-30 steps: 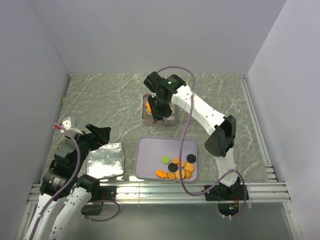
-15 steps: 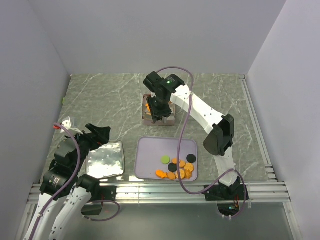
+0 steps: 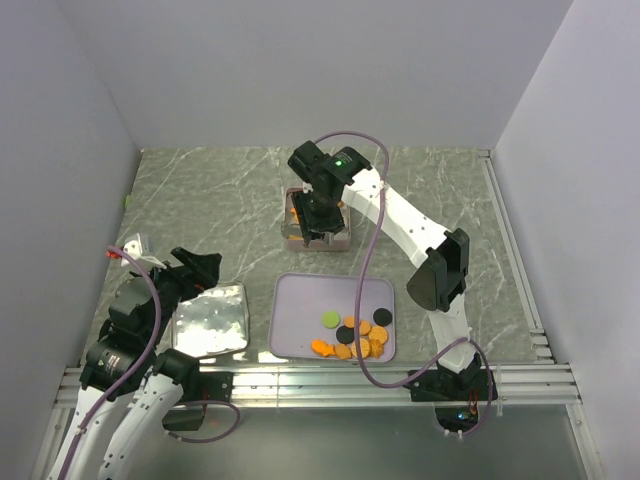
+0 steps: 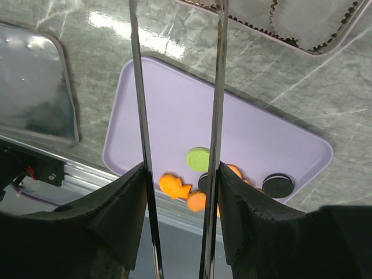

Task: Pack the cookies

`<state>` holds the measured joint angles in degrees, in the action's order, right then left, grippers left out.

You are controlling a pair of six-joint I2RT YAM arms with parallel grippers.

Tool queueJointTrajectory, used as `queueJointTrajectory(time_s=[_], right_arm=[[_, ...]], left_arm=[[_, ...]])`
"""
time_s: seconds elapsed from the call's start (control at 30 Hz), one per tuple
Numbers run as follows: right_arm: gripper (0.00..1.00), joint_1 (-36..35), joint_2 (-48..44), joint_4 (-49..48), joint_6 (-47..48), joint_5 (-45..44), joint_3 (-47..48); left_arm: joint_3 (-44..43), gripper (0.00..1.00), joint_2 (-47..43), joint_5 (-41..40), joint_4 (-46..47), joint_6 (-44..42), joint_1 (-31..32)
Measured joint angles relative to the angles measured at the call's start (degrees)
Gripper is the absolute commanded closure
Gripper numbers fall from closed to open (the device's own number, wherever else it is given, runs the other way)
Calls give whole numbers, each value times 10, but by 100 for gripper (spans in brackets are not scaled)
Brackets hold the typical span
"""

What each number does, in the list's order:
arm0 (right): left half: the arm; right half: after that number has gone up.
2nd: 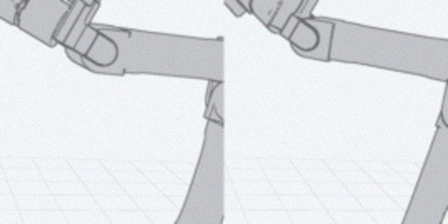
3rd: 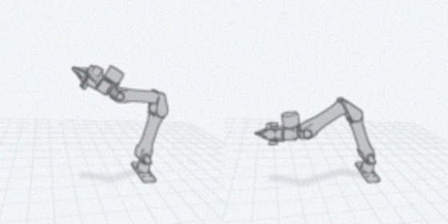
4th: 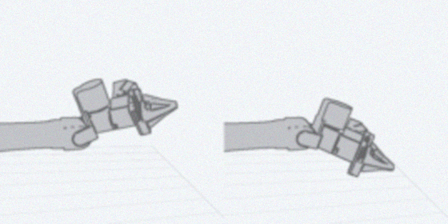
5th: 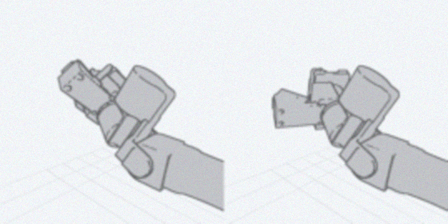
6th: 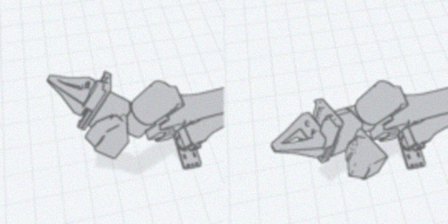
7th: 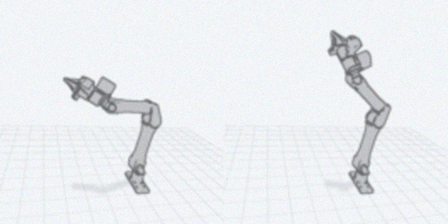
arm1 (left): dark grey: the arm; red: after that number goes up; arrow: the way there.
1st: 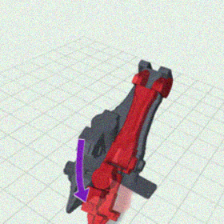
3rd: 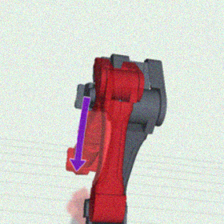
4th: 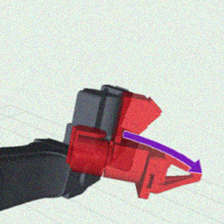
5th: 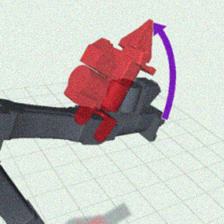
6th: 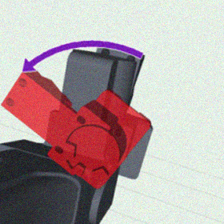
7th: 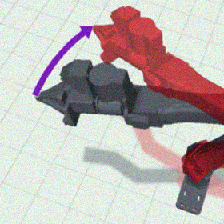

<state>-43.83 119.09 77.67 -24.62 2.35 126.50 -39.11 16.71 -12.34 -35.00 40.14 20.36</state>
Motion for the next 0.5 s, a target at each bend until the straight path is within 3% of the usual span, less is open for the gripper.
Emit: queueJointTrajectory(time_s=[0.5], right_arm=[[43,0,-10,-1,-15,-9,18]], left_arm=[[0,8,-1,0,0,0,1]])
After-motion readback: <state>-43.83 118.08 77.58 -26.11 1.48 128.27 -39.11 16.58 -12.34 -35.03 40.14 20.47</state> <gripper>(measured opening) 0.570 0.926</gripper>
